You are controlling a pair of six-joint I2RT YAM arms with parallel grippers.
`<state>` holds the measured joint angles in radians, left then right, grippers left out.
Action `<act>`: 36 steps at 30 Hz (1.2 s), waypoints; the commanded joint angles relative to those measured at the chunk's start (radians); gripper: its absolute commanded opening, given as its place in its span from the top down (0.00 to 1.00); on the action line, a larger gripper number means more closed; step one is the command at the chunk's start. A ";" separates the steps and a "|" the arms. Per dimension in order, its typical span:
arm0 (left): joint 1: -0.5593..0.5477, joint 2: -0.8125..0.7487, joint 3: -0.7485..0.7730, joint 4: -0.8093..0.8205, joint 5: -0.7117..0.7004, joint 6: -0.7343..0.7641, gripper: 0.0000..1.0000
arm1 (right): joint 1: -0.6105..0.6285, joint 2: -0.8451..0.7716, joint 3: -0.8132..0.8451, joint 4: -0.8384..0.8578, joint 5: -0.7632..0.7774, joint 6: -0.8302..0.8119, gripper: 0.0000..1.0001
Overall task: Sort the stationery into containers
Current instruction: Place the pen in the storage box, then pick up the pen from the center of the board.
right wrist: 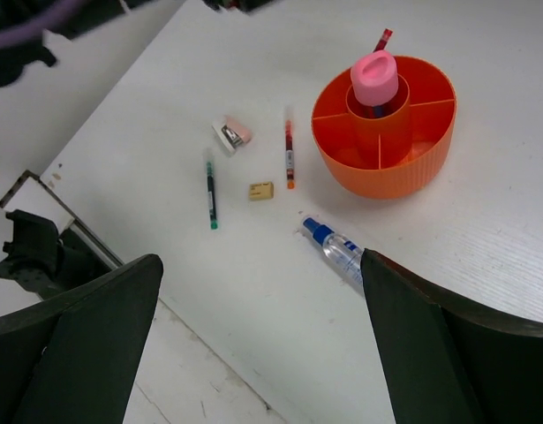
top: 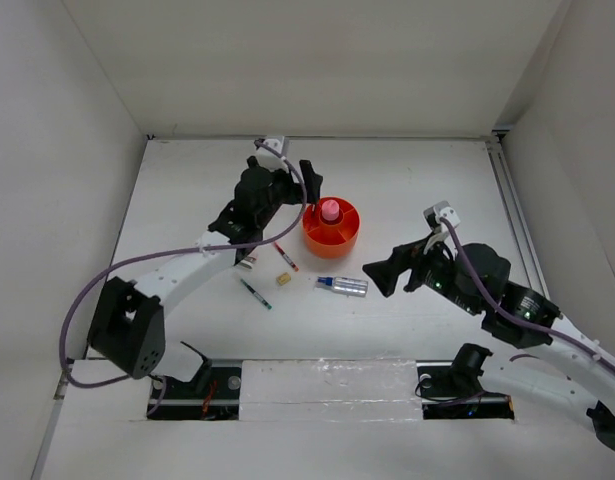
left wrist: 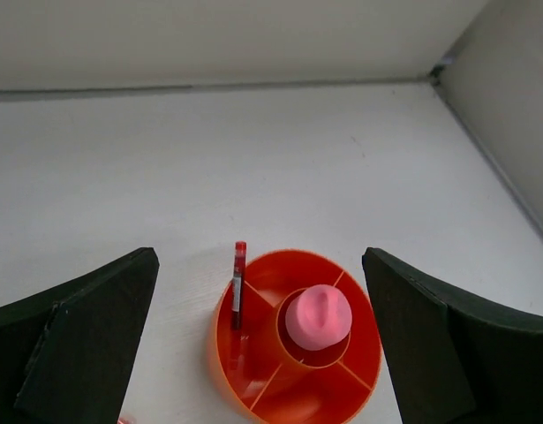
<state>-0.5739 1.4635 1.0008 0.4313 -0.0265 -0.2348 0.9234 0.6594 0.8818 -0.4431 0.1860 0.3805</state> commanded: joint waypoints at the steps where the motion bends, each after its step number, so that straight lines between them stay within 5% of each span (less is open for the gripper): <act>1: 0.005 -0.138 0.065 -0.064 -0.194 -0.113 0.00 | 0.003 0.019 0.019 0.055 0.006 -0.020 0.00; 7: 0.014 -0.236 0.237 -0.471 -0.449 -0.361 0.00 | 0.003 0.080 0.045 0.073 -0.025 -0.051 0.00; 10: 0.051 -0.279 0.257 -0.607 -0.449 -0.412 0.00 | 0.003 0.089 0.063 0.073 -0.025 -0.060 0.00; 24: 0.051 -0.468 0.073 -1.055 -0.604 -0.763 0.00 | 0.003 0.150 0.105 0.058 -0.003 -0.089 0.00; 31: 0.080 -0.428 -0.027 -1.097 -0.619 -0.880 0.00 | 0.003 0.181 0.114 0.049 -0.063 -0.089 0.00; 36: 0.276 -0.339 -0.111 -0.959 -0.354 -0.787 0.00 | 0.003 0.171 0.105 0.058 -0.083 -0.089 0.00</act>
<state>-0.3771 1.0977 0.9451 -0.5961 -0.5114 -1.0344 0.9234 0.8459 0.9524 -0.4351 0.1307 0.3050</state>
